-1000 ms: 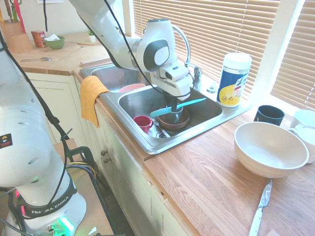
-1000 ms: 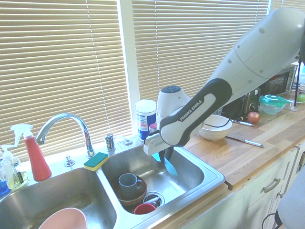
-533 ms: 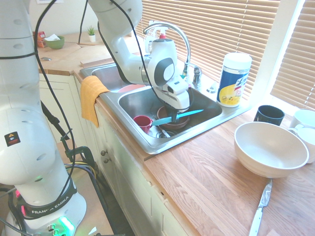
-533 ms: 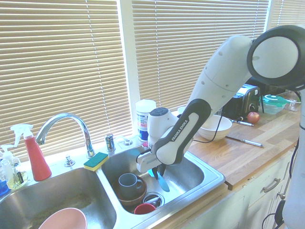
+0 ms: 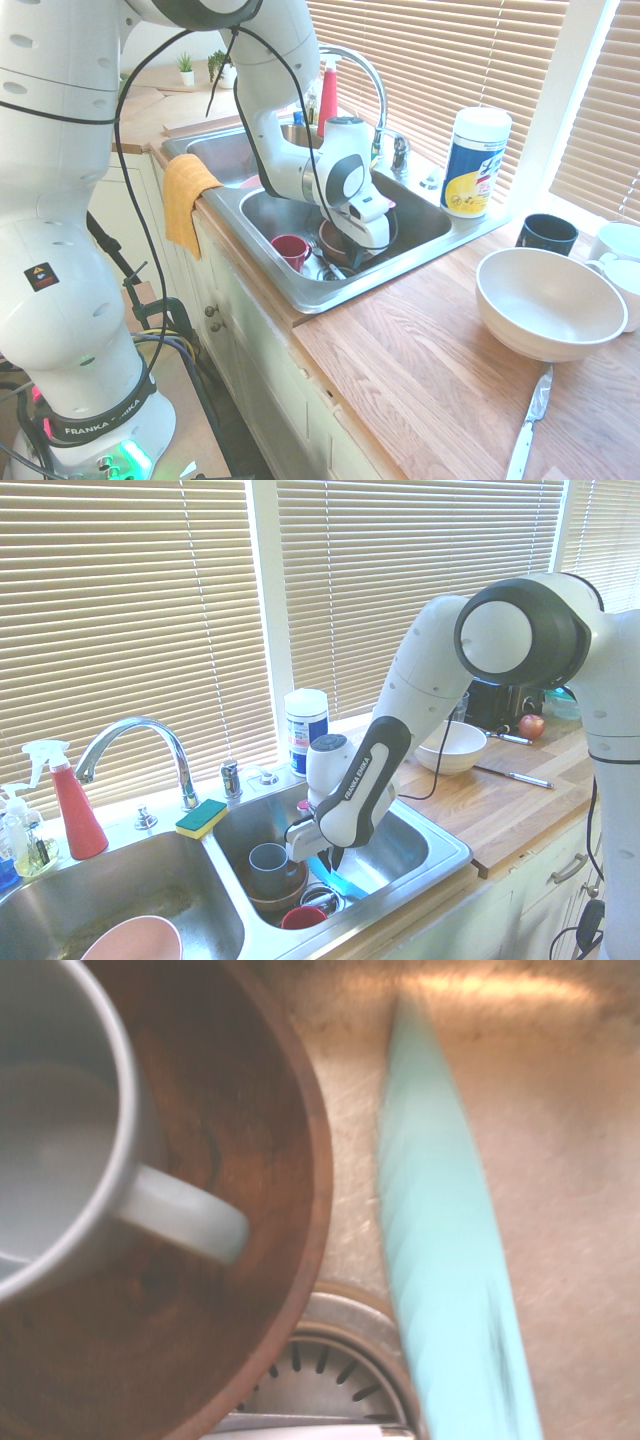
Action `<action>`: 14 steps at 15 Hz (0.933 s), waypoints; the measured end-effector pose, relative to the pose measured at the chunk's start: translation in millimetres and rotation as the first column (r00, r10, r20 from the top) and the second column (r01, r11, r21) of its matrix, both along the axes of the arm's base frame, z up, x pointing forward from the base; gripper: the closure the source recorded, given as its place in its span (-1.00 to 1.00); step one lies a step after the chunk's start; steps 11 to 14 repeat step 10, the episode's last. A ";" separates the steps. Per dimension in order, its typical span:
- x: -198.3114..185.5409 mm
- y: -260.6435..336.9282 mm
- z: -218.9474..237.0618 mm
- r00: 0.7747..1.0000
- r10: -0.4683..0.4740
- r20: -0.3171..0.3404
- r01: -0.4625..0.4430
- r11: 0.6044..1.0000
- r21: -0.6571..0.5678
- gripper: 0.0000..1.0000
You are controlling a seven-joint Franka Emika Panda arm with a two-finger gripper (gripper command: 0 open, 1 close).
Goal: Put the knife into the sink
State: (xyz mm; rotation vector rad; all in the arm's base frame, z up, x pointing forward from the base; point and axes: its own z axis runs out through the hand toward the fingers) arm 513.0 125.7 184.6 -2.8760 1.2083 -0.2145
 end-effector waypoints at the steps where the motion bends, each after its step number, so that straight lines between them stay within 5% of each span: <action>1: -0.7 1.5 -2.0 1.000 0.001 -0.002 -0.001 1.000 -0.001 1.00; 4: 0.4 0.6 -1.3 1.000 -0.002 0.011 0.002 1.000 0.002 1.00; 5: 1.7 -1.1 2.5 1.000 -0.006 0.017 0.006 1.000 0.005 -1.00; 10: -8.6 -0.3 80.3 0.999 0.044 -0.019 -0.044 0.999 -0.011 -1.00; 14: -8.6 -0.3 80.3 0.999 0.044 -0.019 -0.044 0.999 -0.011 -1.00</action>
